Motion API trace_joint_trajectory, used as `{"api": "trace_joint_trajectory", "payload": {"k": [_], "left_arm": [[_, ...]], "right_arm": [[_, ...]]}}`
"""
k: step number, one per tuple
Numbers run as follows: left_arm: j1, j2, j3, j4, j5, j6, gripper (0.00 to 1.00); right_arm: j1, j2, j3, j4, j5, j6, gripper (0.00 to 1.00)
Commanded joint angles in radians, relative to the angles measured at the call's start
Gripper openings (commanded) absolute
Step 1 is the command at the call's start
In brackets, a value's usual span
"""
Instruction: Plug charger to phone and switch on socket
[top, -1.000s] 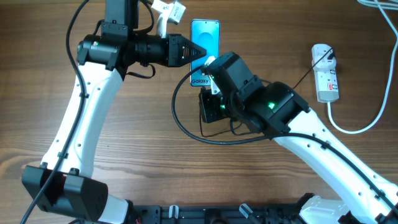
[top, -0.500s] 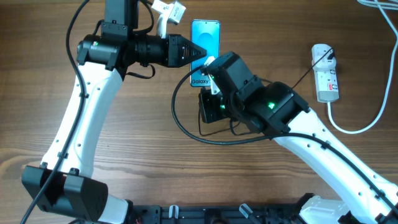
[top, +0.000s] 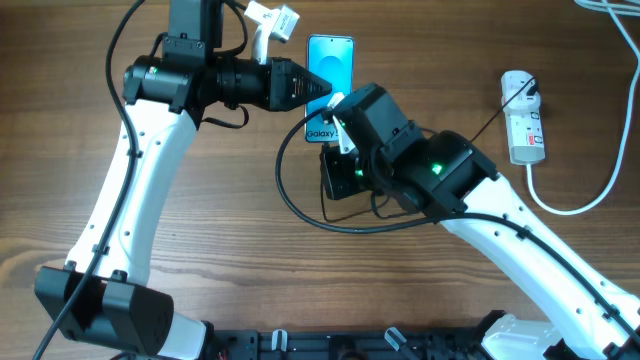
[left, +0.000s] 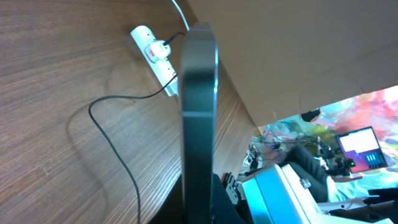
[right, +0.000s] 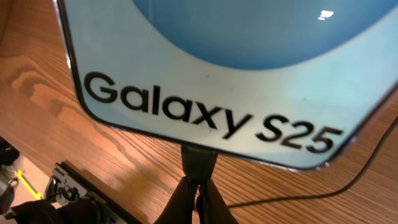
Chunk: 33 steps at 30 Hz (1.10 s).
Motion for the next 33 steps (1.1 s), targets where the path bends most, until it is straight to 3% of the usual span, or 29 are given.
{"api": "trace_joint_trajectory", "payload": {"k": [1, 33], "left_arm": [[0.004, -0.01, 0.006, -0.012, -0.003, 0.035, 0.04], [0.004, -0.01, 0.006, -0.027, -0.03, 0.035, 0.04]], "right_arm": [[-0.021, -0.028, 0.028, 0.021, 0.015, -0.019, 0.04], [-0.022, -0.028, 0.04, 0.039, 0.008, -0.019, 0.04]]}}
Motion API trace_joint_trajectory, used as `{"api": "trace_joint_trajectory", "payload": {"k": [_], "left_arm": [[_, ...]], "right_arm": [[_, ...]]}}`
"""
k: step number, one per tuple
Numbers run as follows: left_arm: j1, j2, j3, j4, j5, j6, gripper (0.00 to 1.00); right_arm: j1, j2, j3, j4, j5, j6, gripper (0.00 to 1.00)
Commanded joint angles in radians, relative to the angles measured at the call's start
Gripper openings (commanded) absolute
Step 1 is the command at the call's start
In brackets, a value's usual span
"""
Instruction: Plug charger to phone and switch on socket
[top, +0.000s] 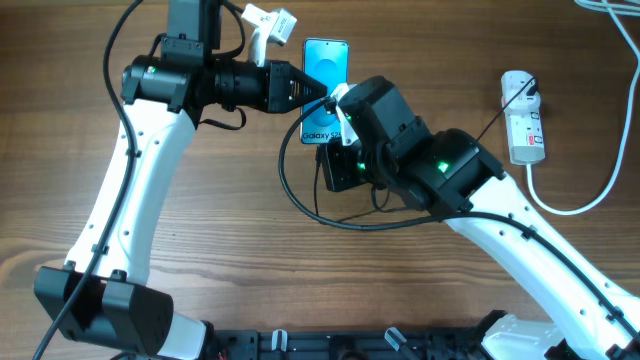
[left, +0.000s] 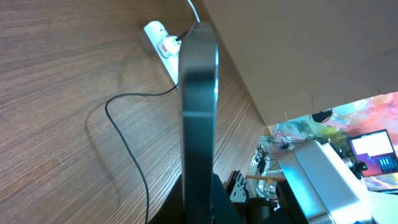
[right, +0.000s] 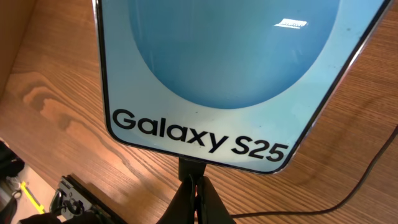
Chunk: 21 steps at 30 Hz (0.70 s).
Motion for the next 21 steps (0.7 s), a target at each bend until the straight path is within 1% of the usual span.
{"api": "trace_joint_trajectory", "payload": {"k": [1, 3, 6, 7, 10, 11, 13, 16, 17, 18, 21], "left_arm": [[-0.002, -0.01, 0.005, 0.011, -0.012, 0.012, 0.04], [-0.002, -0.01, 0.005, 0.012, -0.05, 0.011, 0.04], [-0.002, -0.01, 0.005, 0.012, -0.072, 0.011, 0.04], [-0.002, -0.01, 0.005, 0.012, -0.082, 0.009, 0.04], [-0.002, -0.01, 0.005, 0.006, -0.212, -0.025, 0.04], [-0.002, -0.01, 0.005, 0.003, -0.284, -0.06, 0.04], [-0.002, -0.008, 0.005, -0.01, -0.505, -0.163, 0.04], [0.003, 0.001, 0.005, -0.037, -0.701, -0.257, 0.04], [0.007, 0.006, 0.005, -0.048, -0.743, -0.276, 0.04], [0.011, 0.011, 0.005, -0.061, -0.781, -0.295, 0.04], [0.03, 0.032, 0.005, -0.104, -0.895, -0.377, 0.04]], "right_arm": [[-0.006, -0.021, 0.04, -0.014, 0.001, -0.018, 0.04], [-0.006, -0.021, 0.051, -0.033, -0.003, -0.019, 0.05], [-0.006, -0.021, 0.055, -0.05, -0.003, -0.02, 0.18], [-0.006, -0.021, 0.055, -0.056, -0.003, -0.019, 0.19], [-0.006, -0.021, 0.055, -0.076, -0.003, -0.016, 0.3], [-0.006, -0.021, 0.055, -0.081, -0.003, -0.005, 0.35], [-0.006, -0.016, 0.052, -0.083, -0.003, 0.014, 0.57], [-0.006, 0.005, 0.05, -0.082, -0.003, 0.039, 0.79], [-0.006, 0.013, 0.05, -0.081, -0.004, 0.048, 0.82], [-0.006, 0.028, 0.05, -0.079, -0.007, 0.062, 0.84], [-0.006, 0.081, 0.051, -0.064, -0.044, 0.061, 0.84]]}}
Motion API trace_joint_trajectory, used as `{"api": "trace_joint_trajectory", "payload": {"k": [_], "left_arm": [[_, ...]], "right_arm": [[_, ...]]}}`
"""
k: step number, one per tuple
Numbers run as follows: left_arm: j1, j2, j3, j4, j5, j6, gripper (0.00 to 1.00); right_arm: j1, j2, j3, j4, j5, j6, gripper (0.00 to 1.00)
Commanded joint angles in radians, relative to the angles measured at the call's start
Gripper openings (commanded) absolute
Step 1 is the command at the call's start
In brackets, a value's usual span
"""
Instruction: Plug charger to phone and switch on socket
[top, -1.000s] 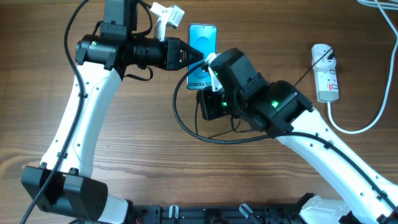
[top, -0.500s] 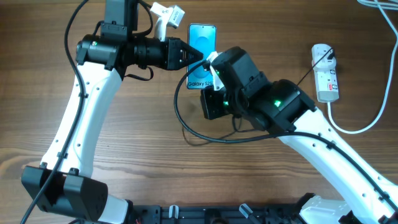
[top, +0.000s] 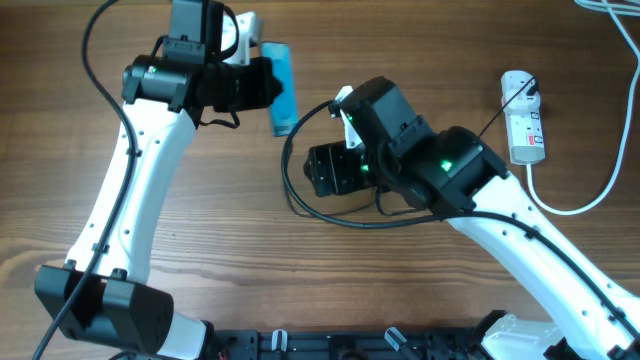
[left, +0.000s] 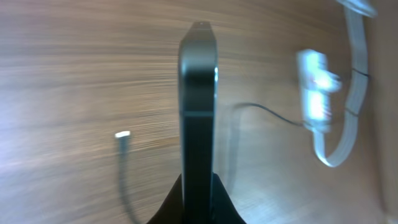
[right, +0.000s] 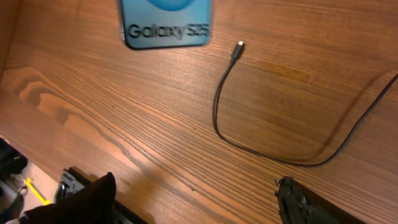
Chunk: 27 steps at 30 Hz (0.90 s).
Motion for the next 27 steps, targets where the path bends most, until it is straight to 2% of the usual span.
{"api": "trace_joint_trajectory", "payload": {"k": [1, 3, 6, 10, 14, 16, 23, 25, 27], "left_arm": [[0.031, 0.033, 0.005, -0.04, -0.273, -0.168, 0.04], [0.043, 0.048, 0.005, -0.059, -0.307, -0.196, 0.04], [0.072, 0.07, 0.005, -0.078, -0.332, -0.222, 0.04], [0.104, 0.087, 0.005, -0.1, -0.336, -0.235, 0.04], [0.134, 0.089, 0.005, -0.132, -0.337, -0.235, 0.04], [0.154, 0.089, 0.005, -0.147, -0.348, -0.235, 0.04], [0.229, 0.089, 0.005, -0.175, -0.362, -0.235, 0.04], [0.241, 0.089, 0.005, -0.178, -0.362, -0.235, 0.04], [0.244, 0.089, 0.005, -0.18, -0.361, -0.235, 0.04]], "right_arm": [[-0.005, 0.095, 0.022, 0.029, -0.057, 0.031, 0.86], [-0.005, 0.146, 0.04, 0.041, -0.08, 0.041, 0.91], [-0.006, 0.293, 0.194, -0.035, -0.081, 0.02, 0.99], [-0.023, 0.492, 0.437, -0.186, -0.047, 0.007, 0.99], [-0.025, 0.631, 0.534, -0.19, -0.031, 0.033, 0.99], [-0.023, 0.674, 0.534, -0.164, -0.019, 0.089, 0.88], [-0.022, 0.803, 0.534, -0.128, -0.02, 0.186, 0.37], [-0.019, 0.823, 0.533, -0.12, -0.019, 0.207, 0.31], [-0.012, 0.843, 0.533, -0.111, -0.003, 0.218, 0.31]]}}
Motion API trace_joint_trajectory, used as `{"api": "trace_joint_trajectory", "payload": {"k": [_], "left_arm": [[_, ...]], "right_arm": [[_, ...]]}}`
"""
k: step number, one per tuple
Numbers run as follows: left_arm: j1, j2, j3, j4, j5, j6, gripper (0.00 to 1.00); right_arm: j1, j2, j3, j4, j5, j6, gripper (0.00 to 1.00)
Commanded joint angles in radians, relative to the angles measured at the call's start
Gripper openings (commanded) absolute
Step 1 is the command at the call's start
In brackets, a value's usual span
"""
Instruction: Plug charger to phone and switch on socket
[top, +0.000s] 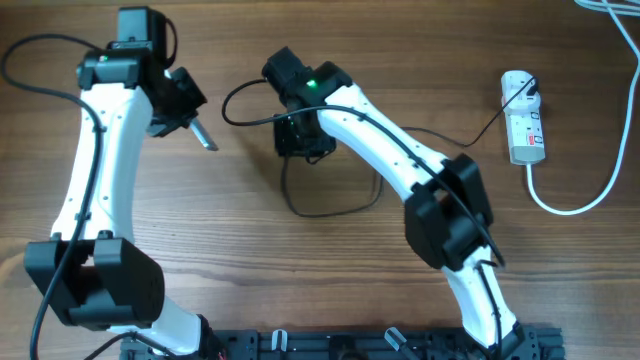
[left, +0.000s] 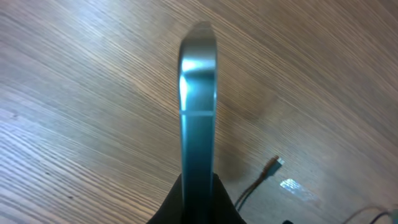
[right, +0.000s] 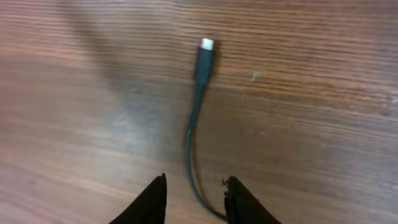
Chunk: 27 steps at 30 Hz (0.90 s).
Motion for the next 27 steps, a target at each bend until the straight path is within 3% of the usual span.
{"api": "trace_joint_trajectory", "payload": {"k": [1, 12, 27], "left_arm": [[0.013, 0.002, 0.005, -0.003, -0.016, -0.014, 0.04], [0.013, 0.002, 0.005, -0.02, -0.017, -0.014, 0.04], [0.013, 0.002, 0.005, -0.029, -0.017, -0.013, 0.04]], "right_arm": [[0.018, 0.038, 0.021, 0.018, 0.04, 0.066, 0.31], [0.056, 0.101, 0.019, 0.139, 0.109, 0.101, 0.31], [0.058, 0.149, 0.018, 0.161, 0.213, 0.126, 0.29]]}}
